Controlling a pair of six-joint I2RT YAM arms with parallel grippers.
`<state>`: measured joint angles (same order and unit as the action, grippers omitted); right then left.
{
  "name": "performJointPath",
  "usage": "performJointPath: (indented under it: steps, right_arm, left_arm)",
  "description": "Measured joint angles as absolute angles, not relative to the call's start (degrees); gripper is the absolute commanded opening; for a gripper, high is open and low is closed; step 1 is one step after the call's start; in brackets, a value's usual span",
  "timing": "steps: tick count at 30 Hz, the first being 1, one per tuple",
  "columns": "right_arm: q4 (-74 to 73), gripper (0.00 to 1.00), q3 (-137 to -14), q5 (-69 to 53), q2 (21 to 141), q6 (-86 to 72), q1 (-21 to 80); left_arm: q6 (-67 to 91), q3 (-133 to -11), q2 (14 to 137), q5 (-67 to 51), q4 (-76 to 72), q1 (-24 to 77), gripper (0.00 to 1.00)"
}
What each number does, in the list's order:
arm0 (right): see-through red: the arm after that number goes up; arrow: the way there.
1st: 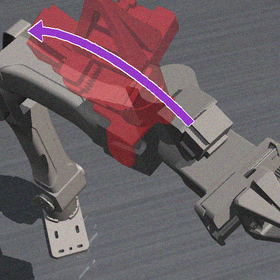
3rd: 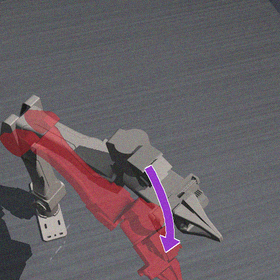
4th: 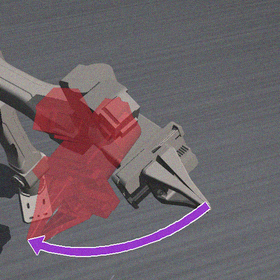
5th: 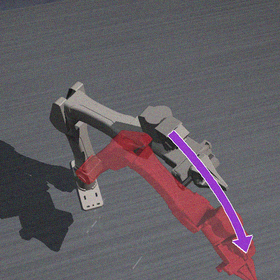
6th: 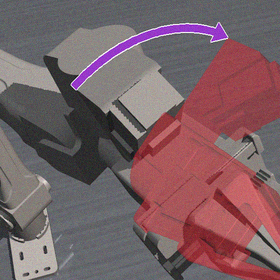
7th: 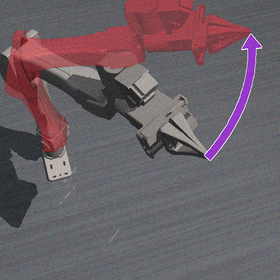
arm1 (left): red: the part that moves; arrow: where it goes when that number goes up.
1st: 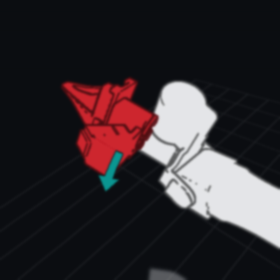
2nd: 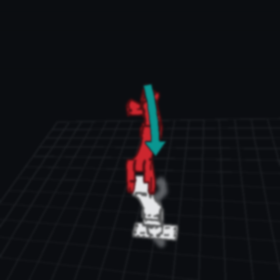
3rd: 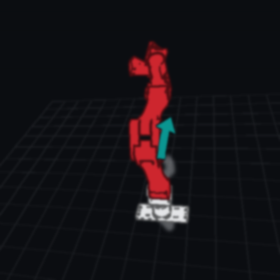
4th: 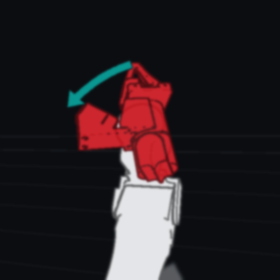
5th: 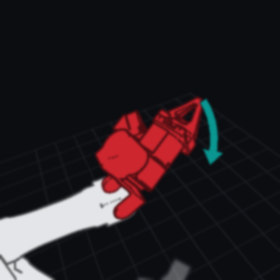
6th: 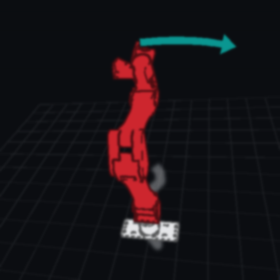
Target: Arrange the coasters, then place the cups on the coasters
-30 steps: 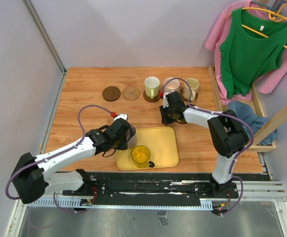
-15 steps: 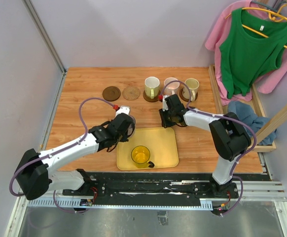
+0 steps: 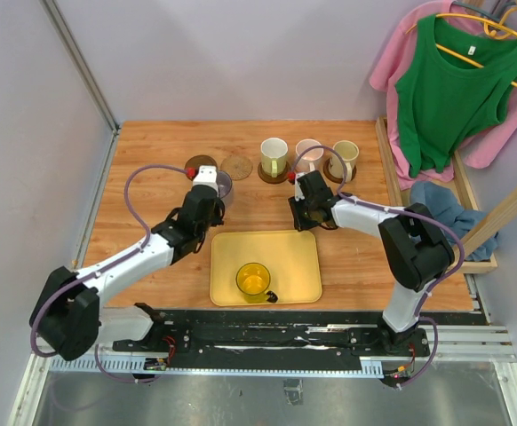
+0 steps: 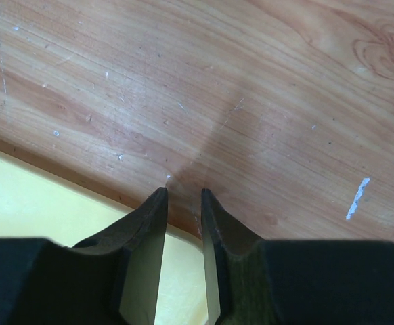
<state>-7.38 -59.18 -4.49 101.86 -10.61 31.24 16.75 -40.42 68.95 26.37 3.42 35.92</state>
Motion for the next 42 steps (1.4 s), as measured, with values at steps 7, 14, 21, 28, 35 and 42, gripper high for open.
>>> performJointPath:
  steps: [7,14,21,28,35,42]
  right_arm:
    - [-7.8,0.29,-59.2,-2.9,101.8,-11.6,31.4]
    - [-11.5,0.34,-60.7,1.0,101.8,-11.6,31.5]
    - [-12.5,0.49,-61.6,3.1,101.7,-13.0,28.8]
    - [-13.0,0.50,-60.8,4.9,98.2,-14.3,25.3]
    - [-12.7,0.50,-59.1,5.5,95.2,-15.1,22.5]
    - [-12.7,0.49,-59.0,4.9,95.2,-15.3,22.3]
  left_arm:
    - [13.1,-44.3,78.7,21.1,-6.4,28.6,0.01]
    - [11.9,-55.4,92.4,15.0,-10.4,23.7,0.00]
    - [11.4,-66.9,102.6,10.6,-10.6,22.8,0.01]
    - [11.6,-72.4,108.5,8.3,-9.8,21.6,0.00]
    - [12.3,-74.5,112.1,7.7,-8.0,19.9,0.00]
    - [12.3,-75.5,112.9,7.5,-6.7,19.9,0.01]
